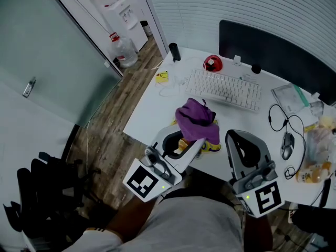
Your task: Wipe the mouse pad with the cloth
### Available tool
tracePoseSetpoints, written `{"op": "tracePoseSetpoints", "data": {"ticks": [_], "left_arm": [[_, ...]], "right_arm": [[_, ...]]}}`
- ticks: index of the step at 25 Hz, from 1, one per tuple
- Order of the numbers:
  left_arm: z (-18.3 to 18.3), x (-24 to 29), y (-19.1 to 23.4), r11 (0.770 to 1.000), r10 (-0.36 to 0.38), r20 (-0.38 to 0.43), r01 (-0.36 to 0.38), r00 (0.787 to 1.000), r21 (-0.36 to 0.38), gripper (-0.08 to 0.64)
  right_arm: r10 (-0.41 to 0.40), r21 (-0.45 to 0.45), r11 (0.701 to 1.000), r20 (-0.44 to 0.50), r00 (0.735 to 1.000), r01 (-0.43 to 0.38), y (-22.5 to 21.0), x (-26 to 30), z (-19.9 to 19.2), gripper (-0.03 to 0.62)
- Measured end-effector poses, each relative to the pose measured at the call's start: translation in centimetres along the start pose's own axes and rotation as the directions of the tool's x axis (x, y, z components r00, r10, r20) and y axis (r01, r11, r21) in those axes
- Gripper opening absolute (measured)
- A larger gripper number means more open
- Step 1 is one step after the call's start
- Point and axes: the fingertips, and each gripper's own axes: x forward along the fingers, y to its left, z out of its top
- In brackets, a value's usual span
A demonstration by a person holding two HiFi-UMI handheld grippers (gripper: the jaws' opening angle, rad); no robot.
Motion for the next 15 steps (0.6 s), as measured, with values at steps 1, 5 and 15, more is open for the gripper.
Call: {"op": "tracePoseSetpoints", "data": {"ticks": [1,5,15], "left_arm": [[-0.1,0.1,0.0,1.0,0.0,0.0,0.0,1.0,-0.002,0.084],[-0.3,0.2,0.0,1.0,-0.002,-0.006,0.001,1.0,-0.003,0.083],[-0.4,0.9,0.4,1.0,-0.004,-0.005,0.004,1.0,0.007,0.084]], "right_arm": [[-0.001,0.002,1.0,-0.001,1.0,0.001,-0.1,0.0,-0.1,0.011],[-0.005,0.006,1.0,-0.006,1.0,0.005,-0.2,0.0,-0.3,0.011],[-0.031,0.016,0.999,0.001,1.0,0.031,-1.3,0.2,-0.2,0.011]]}}
